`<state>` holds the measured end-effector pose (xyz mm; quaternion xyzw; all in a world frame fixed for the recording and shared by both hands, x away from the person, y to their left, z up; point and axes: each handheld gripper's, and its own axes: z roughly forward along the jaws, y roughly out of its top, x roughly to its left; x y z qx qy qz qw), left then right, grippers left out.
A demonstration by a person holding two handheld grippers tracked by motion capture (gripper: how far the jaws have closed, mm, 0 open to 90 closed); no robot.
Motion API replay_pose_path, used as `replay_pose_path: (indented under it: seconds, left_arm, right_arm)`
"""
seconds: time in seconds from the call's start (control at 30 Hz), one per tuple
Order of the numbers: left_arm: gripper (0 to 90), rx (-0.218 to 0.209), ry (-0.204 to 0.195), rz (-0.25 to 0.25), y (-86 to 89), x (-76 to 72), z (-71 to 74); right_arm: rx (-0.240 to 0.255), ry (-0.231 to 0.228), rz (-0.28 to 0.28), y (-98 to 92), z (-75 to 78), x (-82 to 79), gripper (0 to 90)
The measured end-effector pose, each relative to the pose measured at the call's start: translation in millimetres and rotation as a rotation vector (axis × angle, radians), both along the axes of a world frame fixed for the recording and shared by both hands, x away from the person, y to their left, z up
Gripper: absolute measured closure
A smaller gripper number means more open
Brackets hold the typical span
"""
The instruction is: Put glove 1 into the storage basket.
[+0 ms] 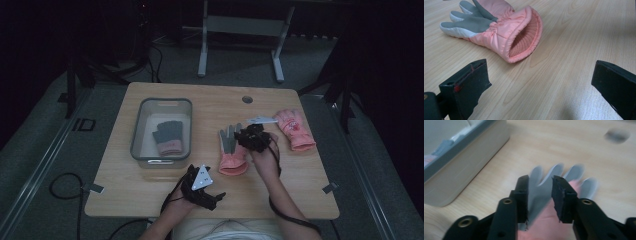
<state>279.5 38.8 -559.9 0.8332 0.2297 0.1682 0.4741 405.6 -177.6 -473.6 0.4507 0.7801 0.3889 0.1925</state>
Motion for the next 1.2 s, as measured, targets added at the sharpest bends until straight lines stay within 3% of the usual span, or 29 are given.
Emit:
replay_pose_path:
  seconds: [0.1,0.23,0.3,0.33,0.37,0.4,0.47,0.57,0.63,0.7,0.8,1.0,1.1,1.2]
  left_arm:
    - [0.8,0.001,0.0,0.002,-0.7,-0.5,-0.2]
    - [0.8,-0.001,0.002,0.003,-0.8,-0.8,-0.3]
    - [0.8,0.0,0.001,0.004,-1.1,-1.4,-0.1]
    - [0.8,0.0,0.001,0.004,-1.1,-1.4,-0.1]
    - [0.8,0.006,0.0,0.004,-1.0,-1.1,-0.3]
    - [0.8,0.006,-0.002,0.005,-0.8,-0.8,-0.5]
    - [0.8,0.002,-0.001,0.009,-0.5,0.0,-0.7]
    - [0.8,0.001,-0.01,0.01,-0.3,-0.5,-0.5]
    - [0.8,-0.002,-0.015,0.01,-0.2,-1.5,-0.4]
    - [0.8,-0.002,-0.016,0.008,-0.4,-1.8,-0.3]
    - [0.8,-0.003,-0.013,0.01,-0.5,-2.1,-0.6]
    - [0.8,-0.007,-0.007,0.009,-0.2,-2.2,-0.8]
    - [0.8,-0.01,-0.008,0.009,0.4,-2.4,-0.7]
    - [0.8,-0.01,-0.005,0.013,0.1,-2.5,-1.4]
  right_arm:
    - [-0.019,-0.066,0.042,-24.1,13.4,2.4,63.6]
    - [-0.055,-0.114,0.06,-66.8,22.5,7.7,63.2]
    - [-0.073,-0.118,0.053,-91.6,23.9,12.8,62.4]
    - [-0.073,-0.118,0.053,-91.6,23.9,12.8,62.4]
    - [-0.078,-0.119,0.037,-104.2,24.1,15.7,62.6]
    - [-0.097,-0.108,-0.007,-132.3,24.8,22.4,61.8]
    - [-0.107,-0.115,-0.019,-154.7,25.9,28.1,61.3]
    - [-0.129,-0.108,-0.043,-180.9,26.8,38.7,59.9]
    - [-0.119,-0.08,-0.067,-194.3,27.3,47.2,64.2]
    - [-0.125,-0.073,-0.092,-204.5,26.0,57.0,66.6]
    - [-0.133,-0.049,-0.104,-211.0,19.9,70.0,62.1]
    - [-0.159,0.024,-0.112,-212.7,-8.0,94.5,54.3]
    - [-0.207,0.033,-0.105,-208.4,-25.2,100.5,50.8]
    - [-0.251,0.059,-0.106,-205.4,-38.2,105.8,53.4]
